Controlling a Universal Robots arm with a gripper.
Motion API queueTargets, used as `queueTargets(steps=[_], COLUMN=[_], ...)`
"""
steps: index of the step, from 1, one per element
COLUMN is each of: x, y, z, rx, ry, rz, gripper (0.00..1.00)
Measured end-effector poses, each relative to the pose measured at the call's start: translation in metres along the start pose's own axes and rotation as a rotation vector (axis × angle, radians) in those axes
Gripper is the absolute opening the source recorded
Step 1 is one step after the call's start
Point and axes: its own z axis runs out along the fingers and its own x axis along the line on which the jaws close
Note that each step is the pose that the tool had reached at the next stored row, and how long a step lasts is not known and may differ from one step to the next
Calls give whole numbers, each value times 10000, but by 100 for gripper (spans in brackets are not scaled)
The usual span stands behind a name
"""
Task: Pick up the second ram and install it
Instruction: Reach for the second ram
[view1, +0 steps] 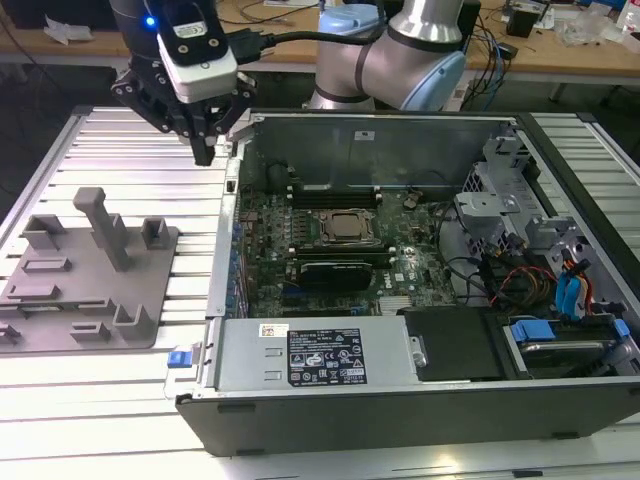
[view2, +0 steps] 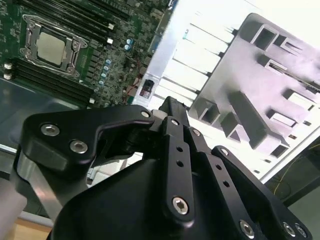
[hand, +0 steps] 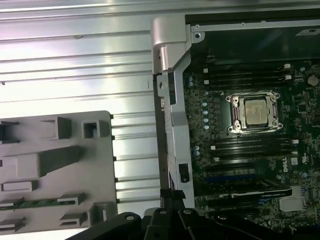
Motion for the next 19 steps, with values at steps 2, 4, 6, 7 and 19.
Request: queueTargets(steps=[2, 4, 6, 7, 19], x=[59, 113, 173, 193, 626], y=[-4, -8, -13, -14, -47], z=[-2, -3, -5, -5, -15], rx=[0, 0, 0, 0, -1], ry=[-1, -2, -2, -3, -16], rz=[1, 2, 0, 0, -1], gripper=[8, 8, 8, 8, 8])
